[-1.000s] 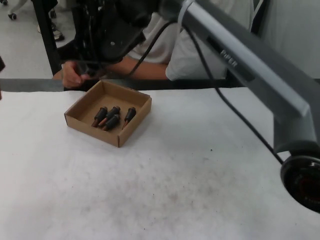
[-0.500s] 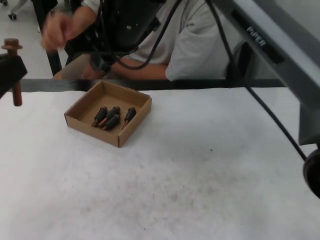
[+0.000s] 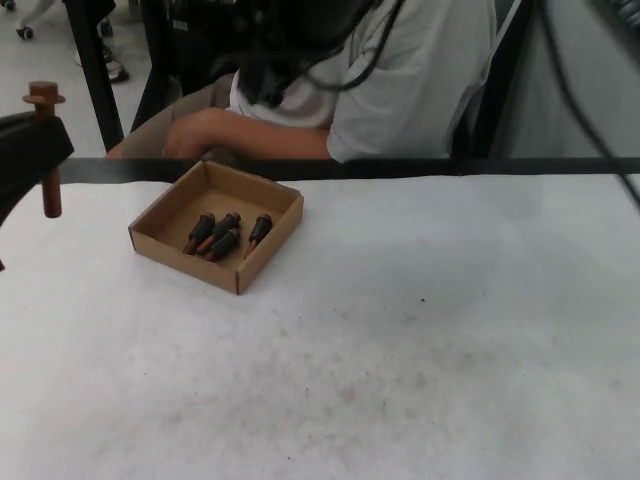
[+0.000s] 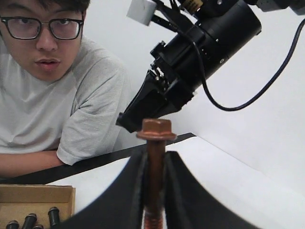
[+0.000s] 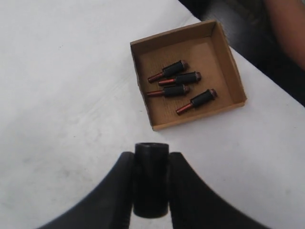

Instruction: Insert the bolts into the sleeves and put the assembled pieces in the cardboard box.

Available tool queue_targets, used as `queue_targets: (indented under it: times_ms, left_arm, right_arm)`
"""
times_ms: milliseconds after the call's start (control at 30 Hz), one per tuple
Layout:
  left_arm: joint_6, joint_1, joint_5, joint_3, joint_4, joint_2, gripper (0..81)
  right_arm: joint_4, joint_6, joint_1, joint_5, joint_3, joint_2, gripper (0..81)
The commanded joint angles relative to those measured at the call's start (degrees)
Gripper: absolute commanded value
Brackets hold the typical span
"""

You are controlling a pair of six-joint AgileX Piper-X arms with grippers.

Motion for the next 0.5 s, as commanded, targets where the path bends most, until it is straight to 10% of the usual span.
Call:
queue_targets:
  times_ms: [0,467]
  left_arm:
    - [-0.35,-0.22,0.33,-0.01,-1.24,-0.49,0.8]
    - [-1.23,-0.22,0.33,-0.01,-2.61,-0.49,0.8]
  right_arm:
    - [0.47,-0.73,-1.41,-2.33,0.10,-4.15,0.2]
    - [-4.91,-3.58,-2.96,-6.59,33.65,-26.84,0.2]
